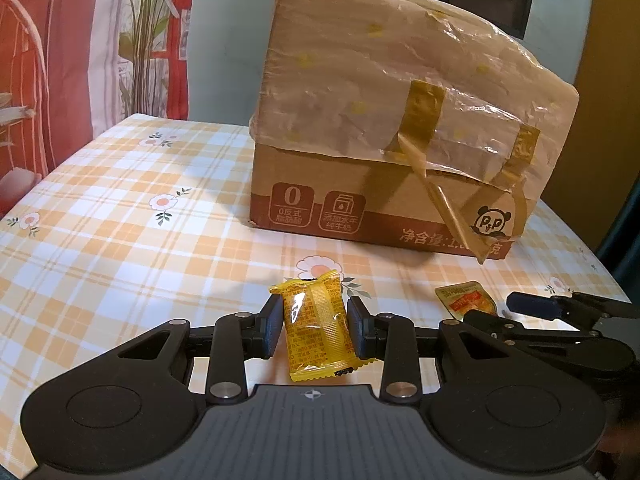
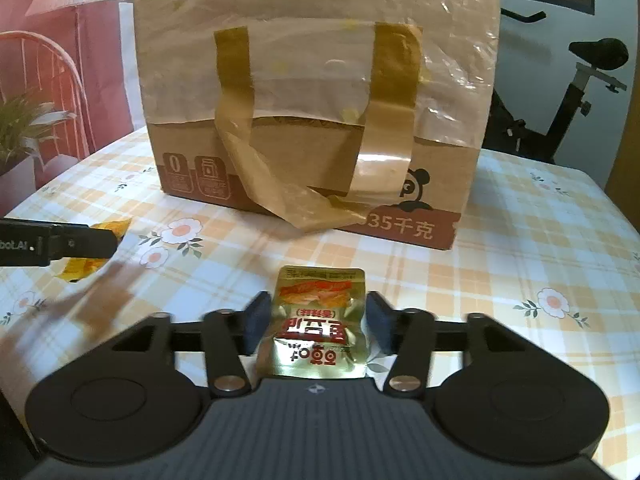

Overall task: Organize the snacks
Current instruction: 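Hold the yellow candy in the left gripper while the right regrips the gold packet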

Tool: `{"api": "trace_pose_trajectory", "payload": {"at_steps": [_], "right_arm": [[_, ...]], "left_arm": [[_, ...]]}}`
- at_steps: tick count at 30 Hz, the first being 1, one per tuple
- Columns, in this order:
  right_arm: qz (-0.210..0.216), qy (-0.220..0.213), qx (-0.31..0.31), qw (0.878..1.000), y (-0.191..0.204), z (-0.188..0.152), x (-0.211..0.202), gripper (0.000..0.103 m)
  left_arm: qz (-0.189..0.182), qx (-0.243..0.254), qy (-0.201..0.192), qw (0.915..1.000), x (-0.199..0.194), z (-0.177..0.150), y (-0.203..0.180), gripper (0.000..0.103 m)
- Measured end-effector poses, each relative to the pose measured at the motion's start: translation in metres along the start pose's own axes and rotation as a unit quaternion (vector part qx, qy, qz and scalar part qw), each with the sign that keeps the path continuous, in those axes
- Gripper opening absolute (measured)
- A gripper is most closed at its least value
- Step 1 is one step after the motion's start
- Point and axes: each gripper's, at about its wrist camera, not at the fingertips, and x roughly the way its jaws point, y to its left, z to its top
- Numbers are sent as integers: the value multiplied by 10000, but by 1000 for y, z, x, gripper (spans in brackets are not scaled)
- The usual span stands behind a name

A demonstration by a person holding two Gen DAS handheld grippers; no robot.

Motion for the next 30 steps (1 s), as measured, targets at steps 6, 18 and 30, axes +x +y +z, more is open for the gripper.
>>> {"api": "trace_pose_trajectory", "payload": {"at_steps": [6, 18, 30], "right_arm": [[-6, 183, -86, 9998, 2, -1, 9, 65], [7, 135, -25, 9999, 0, 0, 11, 53], [161, 58, 278, 9995, -8, 2, -5, 42]], "left_arm": [[-14, 22, 58, 10000, 3, -2, -1, 36], [-52, -31, 68, 10000, 5, -4, 0, 36], [-74, 34, -59, 9999, -6, -1, -4, 36]]}}
